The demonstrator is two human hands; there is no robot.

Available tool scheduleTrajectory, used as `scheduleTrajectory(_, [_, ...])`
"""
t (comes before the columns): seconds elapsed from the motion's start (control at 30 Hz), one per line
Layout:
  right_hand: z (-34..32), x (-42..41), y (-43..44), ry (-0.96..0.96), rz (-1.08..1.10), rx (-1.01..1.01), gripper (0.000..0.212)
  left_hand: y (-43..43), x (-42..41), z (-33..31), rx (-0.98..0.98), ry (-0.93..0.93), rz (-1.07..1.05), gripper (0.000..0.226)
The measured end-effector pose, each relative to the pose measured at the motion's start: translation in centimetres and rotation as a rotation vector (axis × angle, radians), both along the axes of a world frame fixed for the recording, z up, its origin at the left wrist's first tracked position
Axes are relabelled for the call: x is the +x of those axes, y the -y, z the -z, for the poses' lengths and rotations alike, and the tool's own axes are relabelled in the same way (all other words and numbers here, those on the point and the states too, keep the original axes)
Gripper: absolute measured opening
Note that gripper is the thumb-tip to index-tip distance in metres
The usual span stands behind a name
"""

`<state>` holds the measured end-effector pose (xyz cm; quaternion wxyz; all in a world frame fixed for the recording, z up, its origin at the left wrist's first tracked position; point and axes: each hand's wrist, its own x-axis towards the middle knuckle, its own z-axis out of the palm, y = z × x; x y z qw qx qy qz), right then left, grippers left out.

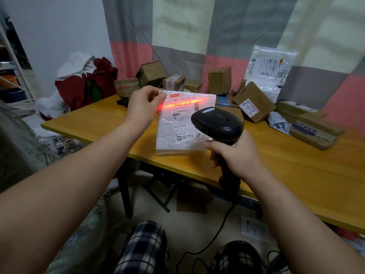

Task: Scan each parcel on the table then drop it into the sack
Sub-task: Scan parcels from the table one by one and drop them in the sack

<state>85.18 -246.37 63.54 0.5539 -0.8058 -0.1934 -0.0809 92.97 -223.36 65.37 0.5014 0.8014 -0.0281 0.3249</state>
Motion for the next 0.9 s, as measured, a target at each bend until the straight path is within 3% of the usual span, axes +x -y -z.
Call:
scheduleTrajectory(0.3, [1.0,-1.1,-1.5,-0.022,-0.034,0.166,0.005,-1.1,-1.2,0.9,-0.062,0.016,0.034,0.004])
scheduleTrajectory(0.5, [3.4,-1.5,-6.3,-0.048,-0.225,0.179,0.024,-5.6,-7.1,2.8,-0.221,0.039,0.026,0.006])
scheduleTrajectory(0.57, [4.4,-1.2,-9.4,-0.062,-0.279,0.158,0.028,-8.2,-10.3,4.0,-0.304,0.032,-0.042,0.006])
scheduleTrajectory(0.73, [7.5,-1.4,-18.1,-0.092,-0.348,0.051,0.069,-16.1,-18.5,8.0,-0.378,0.004,-0.339,0.007])
scheduleTrajectory(0.9, [12.0,-3.0,-23.3,-0.172,-0.441,-0.134,0.045,-21.7,-24.9,13.2,-0.367,-0.117,-0.589,0.006])
